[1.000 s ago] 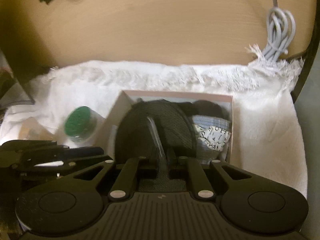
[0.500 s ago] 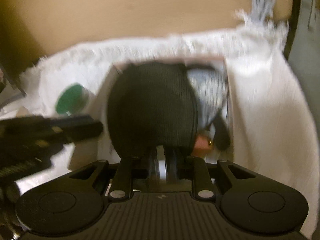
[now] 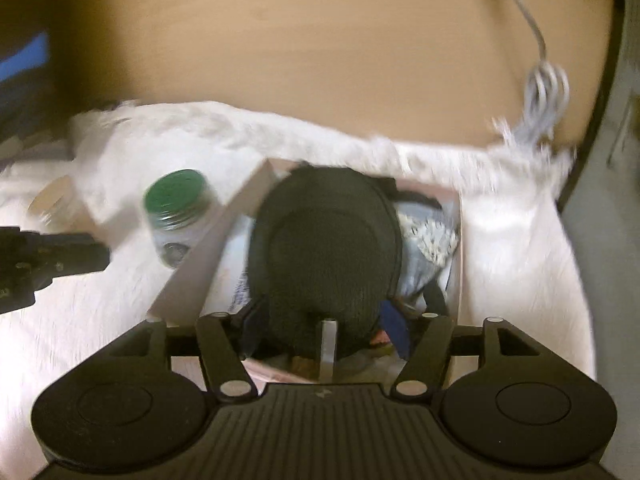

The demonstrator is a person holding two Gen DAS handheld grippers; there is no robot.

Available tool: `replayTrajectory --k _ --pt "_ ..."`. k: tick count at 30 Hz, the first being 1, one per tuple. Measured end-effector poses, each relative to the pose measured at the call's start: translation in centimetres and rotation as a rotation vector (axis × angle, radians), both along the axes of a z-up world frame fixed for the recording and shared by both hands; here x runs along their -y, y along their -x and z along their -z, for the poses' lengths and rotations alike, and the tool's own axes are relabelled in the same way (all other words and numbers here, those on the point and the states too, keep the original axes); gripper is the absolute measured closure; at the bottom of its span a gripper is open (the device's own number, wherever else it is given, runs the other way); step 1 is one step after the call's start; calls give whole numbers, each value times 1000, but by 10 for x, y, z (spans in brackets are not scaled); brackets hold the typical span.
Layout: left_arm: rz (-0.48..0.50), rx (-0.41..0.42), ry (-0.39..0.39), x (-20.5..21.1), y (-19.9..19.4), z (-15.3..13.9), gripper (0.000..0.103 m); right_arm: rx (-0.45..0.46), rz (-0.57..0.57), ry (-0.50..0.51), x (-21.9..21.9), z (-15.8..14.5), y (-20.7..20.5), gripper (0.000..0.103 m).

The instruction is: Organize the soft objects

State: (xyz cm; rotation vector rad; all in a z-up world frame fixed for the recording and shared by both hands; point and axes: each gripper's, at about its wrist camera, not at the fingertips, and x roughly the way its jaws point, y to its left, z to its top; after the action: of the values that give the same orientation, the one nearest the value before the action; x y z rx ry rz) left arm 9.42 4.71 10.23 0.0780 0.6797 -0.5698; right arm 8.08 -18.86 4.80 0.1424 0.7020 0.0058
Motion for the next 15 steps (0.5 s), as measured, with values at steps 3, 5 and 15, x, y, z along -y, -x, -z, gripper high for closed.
replayTrajectory --k 3,5,15 --pt "-79 -22 -73 -19 26 21 79 38 -97 33 -14 0 22 31" --pt "-134 -68 -98 -28 42 39 79 37 -168 47 -25 6 32 28" --pt "-332 -28 -60 -19 105 92 57 -107 -258 27 -43 76 40 24"
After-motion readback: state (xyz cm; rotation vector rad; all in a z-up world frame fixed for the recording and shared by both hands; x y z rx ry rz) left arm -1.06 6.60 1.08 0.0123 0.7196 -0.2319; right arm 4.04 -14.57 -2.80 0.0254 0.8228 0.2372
